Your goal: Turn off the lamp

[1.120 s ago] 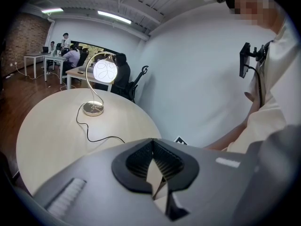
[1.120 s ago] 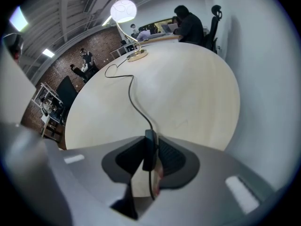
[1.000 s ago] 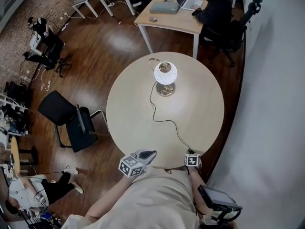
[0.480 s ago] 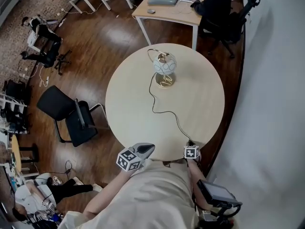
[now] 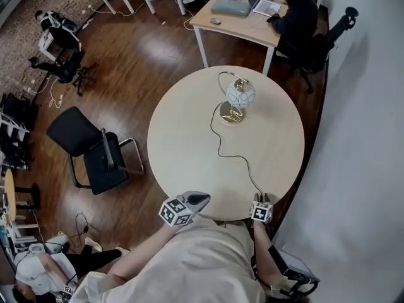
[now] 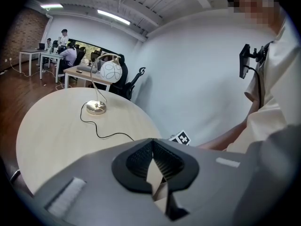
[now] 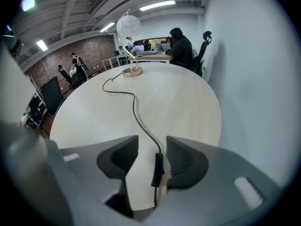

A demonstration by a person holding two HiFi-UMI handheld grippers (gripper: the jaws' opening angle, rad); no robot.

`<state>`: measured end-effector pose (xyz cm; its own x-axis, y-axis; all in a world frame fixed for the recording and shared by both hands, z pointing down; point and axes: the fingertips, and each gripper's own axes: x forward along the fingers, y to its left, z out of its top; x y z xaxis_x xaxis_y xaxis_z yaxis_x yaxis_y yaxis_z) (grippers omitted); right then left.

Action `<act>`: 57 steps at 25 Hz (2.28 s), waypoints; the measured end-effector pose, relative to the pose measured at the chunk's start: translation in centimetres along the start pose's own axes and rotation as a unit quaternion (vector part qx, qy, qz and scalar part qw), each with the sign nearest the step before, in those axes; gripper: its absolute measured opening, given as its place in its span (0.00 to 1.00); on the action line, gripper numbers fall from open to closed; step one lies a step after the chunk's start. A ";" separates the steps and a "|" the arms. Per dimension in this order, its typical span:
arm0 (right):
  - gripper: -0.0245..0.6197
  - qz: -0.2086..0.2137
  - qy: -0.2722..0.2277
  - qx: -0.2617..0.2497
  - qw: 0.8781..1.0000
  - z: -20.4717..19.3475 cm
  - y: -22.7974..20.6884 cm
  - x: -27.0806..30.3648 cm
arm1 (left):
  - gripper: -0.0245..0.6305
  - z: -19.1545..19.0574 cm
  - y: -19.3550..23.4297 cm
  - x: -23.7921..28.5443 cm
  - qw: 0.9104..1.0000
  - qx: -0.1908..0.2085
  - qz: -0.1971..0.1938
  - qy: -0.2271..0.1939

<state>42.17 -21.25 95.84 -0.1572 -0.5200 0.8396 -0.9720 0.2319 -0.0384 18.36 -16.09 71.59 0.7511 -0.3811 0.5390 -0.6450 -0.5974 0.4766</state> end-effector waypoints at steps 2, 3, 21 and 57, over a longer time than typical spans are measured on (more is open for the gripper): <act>0.32 -0.018 -0.008 0.006 1.000 0.5 0.2 -0.7 | 0.01 0.3 1.0 -1.2 1.000 0.009 -0.013 -0.004; 0.32 -0.028 -0.010 0.013 0.999 0.6 0.7 -1.2 | 0.01 0.4 1.5 -2.1 1.000 0.014 -0.019 -0.007; 0.23 -0.011 0.007 0.002 1.000 1.2 25.4 -3.9 | 0.01 -6.0 13.8 -16.9 0.994 0.008 -0.105 -0.018; 0.11 -0.078 -0.304 0.159 0.936 -7.3 32.6 -35.3 | 0.01 -14.3 -2.8 -19.2 0.940 0.173 -0.278 0.096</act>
<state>17.33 10.66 68.88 0.0144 -0.9216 0.3879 -0.9790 -0.0919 -0.1822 3.75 2.96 69.81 0.8980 0.1717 0.4050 -0.0522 -0.8726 0.4856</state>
